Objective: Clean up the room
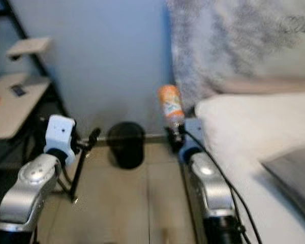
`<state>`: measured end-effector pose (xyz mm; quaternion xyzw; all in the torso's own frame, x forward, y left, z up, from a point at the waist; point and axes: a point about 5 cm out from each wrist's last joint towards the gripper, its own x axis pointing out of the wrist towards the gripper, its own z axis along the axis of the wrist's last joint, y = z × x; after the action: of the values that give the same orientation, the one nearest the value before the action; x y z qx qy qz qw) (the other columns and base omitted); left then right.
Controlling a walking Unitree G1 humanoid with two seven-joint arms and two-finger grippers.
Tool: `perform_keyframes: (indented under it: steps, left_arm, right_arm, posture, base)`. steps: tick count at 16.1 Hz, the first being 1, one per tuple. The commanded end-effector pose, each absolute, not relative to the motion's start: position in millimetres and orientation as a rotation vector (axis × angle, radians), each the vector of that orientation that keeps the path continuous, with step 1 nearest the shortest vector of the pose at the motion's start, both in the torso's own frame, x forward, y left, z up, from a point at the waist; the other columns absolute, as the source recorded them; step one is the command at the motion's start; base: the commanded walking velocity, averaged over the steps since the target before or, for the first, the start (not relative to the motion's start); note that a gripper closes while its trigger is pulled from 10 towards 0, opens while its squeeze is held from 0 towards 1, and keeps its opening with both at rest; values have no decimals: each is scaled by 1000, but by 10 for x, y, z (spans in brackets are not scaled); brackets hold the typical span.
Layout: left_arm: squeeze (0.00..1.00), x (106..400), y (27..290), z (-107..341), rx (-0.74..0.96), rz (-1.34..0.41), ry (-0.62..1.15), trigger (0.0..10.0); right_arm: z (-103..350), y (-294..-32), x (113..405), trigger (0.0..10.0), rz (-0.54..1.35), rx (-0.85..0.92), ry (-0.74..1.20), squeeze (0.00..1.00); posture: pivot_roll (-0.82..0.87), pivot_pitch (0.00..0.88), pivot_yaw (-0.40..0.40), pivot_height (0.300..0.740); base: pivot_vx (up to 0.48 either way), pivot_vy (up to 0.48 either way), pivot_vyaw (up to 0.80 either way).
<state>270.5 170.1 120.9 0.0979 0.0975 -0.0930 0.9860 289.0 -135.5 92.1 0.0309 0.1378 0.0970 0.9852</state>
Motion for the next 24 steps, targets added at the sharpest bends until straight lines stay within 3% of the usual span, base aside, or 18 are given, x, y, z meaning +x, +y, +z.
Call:
perform_keyframes:
  steps: [1, 24]
  left_arm:
    - [0, 2704, 1813, 1221, 217, -154, 200, 10000]
    - [0, 2737, 1780, 1214, 227, -177, 195, 10000]
  right_arm:
    - [984, -1200, 2913, 10000, 246, 76, 250, 0]
    - [930, -1233, 2911, 10000, 252, 73, 275, 0]
  posture:
    - [-39, 0, 83, 740]
    - [-44, 0, 76, 740]
  base:
    - [341, 0, 0]
    - [336, 0, 0]
